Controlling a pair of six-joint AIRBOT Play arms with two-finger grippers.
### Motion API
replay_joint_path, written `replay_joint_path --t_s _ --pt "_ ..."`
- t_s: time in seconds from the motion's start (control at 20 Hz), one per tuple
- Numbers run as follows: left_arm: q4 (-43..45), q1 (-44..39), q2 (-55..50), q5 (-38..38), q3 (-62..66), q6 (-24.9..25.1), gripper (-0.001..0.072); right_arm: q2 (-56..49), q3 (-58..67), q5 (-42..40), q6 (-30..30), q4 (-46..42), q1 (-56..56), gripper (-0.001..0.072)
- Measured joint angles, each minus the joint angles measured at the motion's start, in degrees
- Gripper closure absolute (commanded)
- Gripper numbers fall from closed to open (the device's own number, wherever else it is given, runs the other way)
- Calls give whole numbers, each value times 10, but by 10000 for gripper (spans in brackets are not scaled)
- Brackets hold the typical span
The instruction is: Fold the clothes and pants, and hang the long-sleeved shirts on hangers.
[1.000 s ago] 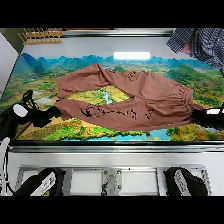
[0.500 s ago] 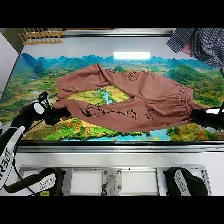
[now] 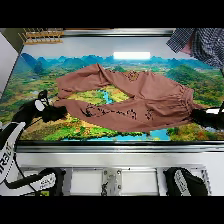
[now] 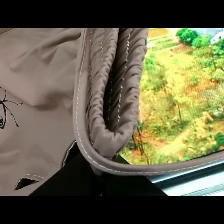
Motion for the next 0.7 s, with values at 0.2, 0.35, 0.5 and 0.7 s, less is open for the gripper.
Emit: replay_joint_path --t_s 0.2,0.35,0.5,0.7 --pt "113 72 76 -9 1 2 702 0 0 0 0 0 0 689" --pt "168 142 122 -7 1 19 433 0 0 0 0 0 0 689" --pt "187 193 146 -6 1 26 73 0 0 0 0 0 0 689" --pt "115 246 158 -29 -12 17 73 0 0 0 0 0 0 689"
